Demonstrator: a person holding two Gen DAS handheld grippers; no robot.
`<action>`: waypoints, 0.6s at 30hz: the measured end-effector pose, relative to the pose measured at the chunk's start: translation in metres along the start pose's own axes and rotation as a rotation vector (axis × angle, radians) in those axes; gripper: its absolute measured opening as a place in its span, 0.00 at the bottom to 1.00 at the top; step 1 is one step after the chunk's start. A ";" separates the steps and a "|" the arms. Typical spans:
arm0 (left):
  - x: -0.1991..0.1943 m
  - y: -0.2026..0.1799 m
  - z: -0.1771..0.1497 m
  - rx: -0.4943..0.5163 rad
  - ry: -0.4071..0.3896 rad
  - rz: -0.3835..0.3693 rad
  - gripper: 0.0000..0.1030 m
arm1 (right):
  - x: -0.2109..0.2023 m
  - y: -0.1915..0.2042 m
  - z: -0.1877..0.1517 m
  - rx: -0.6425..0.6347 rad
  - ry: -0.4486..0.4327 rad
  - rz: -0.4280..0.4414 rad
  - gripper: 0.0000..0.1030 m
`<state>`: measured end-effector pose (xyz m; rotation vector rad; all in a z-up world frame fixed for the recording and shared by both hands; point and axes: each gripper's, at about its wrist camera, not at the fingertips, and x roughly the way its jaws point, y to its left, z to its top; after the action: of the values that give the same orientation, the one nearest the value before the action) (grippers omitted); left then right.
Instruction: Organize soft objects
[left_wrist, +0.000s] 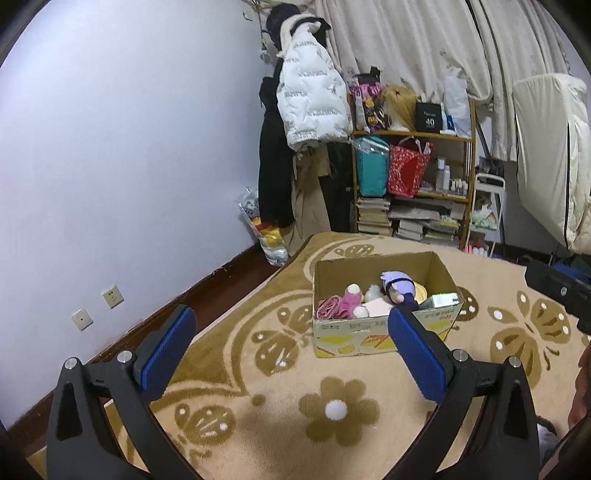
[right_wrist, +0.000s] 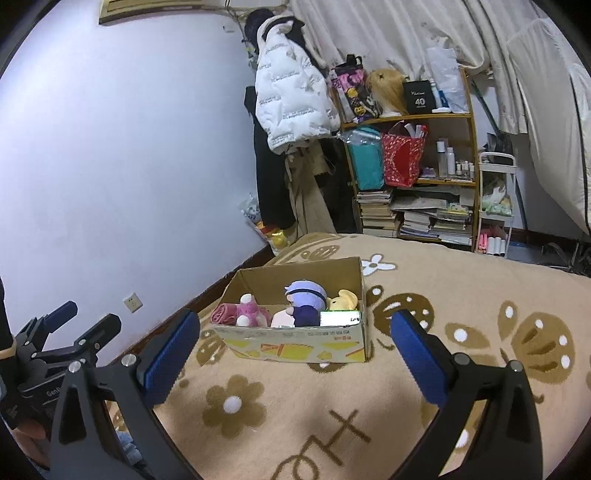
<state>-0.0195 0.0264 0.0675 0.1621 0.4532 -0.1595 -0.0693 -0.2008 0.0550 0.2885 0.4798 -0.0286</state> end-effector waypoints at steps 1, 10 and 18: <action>-0.003 0.001 -0.003 -0.008 -0.007 0.002 1.00 | -0.002 0.000 -0.002 0.004 -0.005 0.001 1.00; 0.000 -0.002 -0.019 -0.002 -0.011 0.001 1.00 | -0.010 -0.009 -0.018 0.024 -0.038 -0.001 1.00; 0.009 -0.010 -0.029 0.031 0.016 -0.009 1.00 | -0.002 -0.019 -0.029 0.061 -0.014 0.000 1.00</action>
<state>-0.0255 0.0207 0.0366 0.1923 0.4680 -0.1743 -0.0862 -0.2111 0.0265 0.3481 0.4655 -0.0452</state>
